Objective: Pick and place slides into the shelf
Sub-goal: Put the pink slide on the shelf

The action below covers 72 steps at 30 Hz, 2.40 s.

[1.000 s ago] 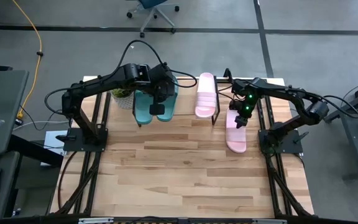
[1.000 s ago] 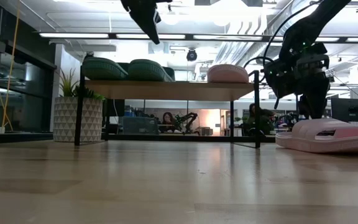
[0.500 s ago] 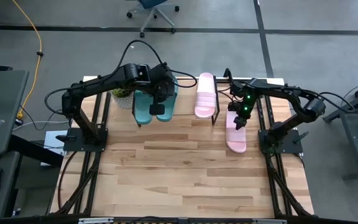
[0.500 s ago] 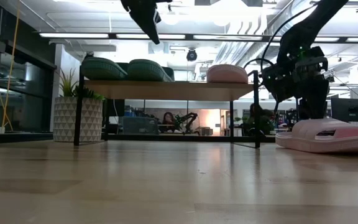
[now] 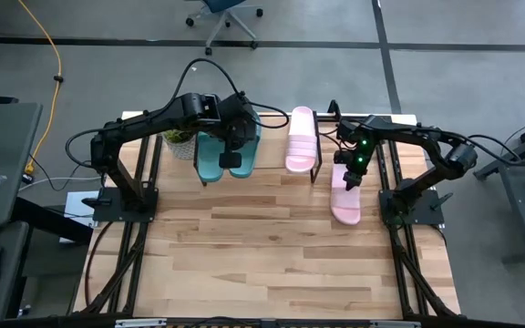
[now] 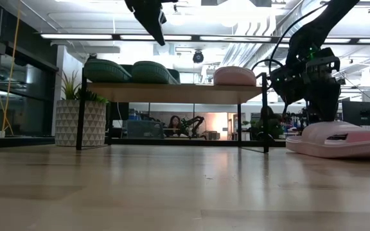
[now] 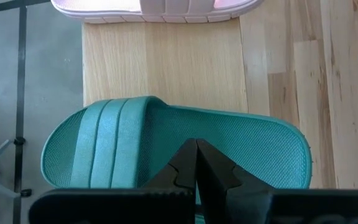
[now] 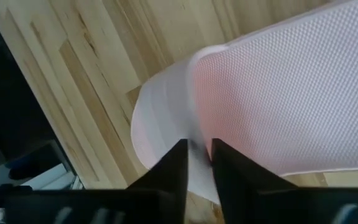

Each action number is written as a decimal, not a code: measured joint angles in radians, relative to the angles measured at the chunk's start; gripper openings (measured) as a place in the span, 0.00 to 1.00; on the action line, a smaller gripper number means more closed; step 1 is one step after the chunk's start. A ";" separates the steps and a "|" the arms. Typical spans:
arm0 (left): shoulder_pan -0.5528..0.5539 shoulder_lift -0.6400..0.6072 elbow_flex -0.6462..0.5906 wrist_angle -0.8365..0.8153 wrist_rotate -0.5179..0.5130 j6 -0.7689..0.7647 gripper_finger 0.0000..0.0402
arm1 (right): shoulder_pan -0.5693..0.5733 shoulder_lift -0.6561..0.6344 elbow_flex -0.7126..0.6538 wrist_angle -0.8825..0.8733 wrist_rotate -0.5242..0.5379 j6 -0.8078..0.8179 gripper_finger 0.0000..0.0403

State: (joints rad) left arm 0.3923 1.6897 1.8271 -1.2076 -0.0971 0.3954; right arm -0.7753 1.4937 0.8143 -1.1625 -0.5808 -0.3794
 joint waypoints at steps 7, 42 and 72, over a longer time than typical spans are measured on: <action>0.000 0.000 0.000 0.000 0.000 0.000 0.00 | 0.000 0.000 0.000 0.000 -0.004 0.000 0.01; 0.000 0.000 0.000 0.001 0.000 0.018 0.00 | -0.097 -0.033 0.047 -0.094 0.073 -0.024 0.26; 0.000 0.000 0.000 0.001 0.000 0.018 0.00 | -0.060 -0.027 -0.004 -0.058 0.072 -0.022 0.33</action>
State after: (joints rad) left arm 0.3923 1.6897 1.8271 -1.2064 -0.0971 0.4136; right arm -0.8353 1.4662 0.8104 -1.2206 -0.5088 -0.4017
